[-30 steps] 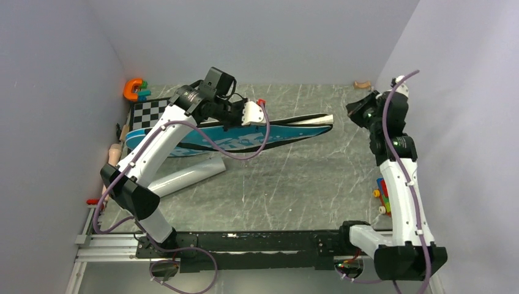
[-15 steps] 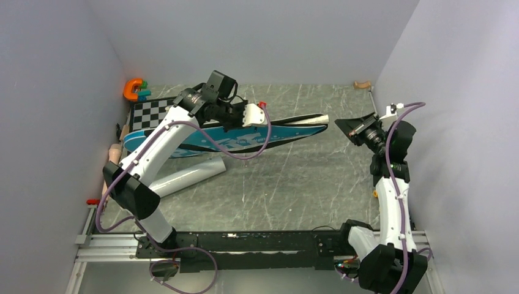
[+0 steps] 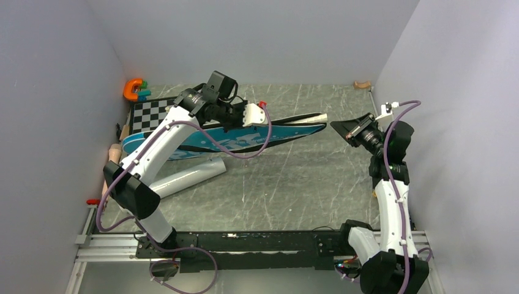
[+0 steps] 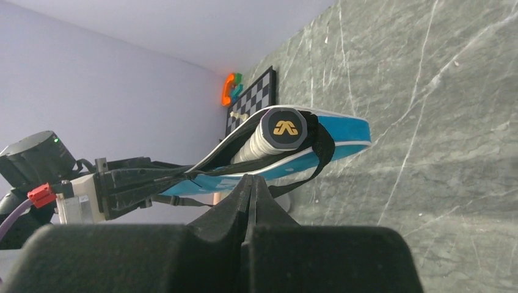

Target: Pack up the badminton gear

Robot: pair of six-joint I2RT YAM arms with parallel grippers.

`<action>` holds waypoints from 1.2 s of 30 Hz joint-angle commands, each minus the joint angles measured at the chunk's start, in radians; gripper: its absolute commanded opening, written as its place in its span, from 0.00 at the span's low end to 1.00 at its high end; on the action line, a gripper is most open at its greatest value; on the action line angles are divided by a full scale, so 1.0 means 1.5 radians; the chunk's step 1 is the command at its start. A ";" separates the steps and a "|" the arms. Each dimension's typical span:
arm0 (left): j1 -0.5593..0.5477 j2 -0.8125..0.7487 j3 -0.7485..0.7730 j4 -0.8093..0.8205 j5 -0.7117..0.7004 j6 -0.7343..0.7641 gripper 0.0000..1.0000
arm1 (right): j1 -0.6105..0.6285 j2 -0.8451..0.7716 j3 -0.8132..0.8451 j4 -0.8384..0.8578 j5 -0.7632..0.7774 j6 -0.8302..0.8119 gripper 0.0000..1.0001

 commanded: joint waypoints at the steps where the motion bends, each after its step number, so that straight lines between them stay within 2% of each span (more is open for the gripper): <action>1: -0.001 -0.018 0.020 0.036 0.016 0.006 0.00 | 0.002 -0.004 0.042 -0.008 0.031 -0.026 0.00; 20: -0.007 -0.025 0.018 0.025 0.025 0.014 0.00 | 0.033 0.072 0.037 0.070 0.033 -0.017 0.00; 34: -0.021 -0.015 0.025 0.030 0.006 0.017 0.00 | 0.157 0.093 0.021 0.049 0.097 -0.040 0.00; 36: -0.024 -0.014 0.028 0.030 0.006 0.016 0.00 | 0.158 0.094 0.018 0.017 0.111 -0.050 0.00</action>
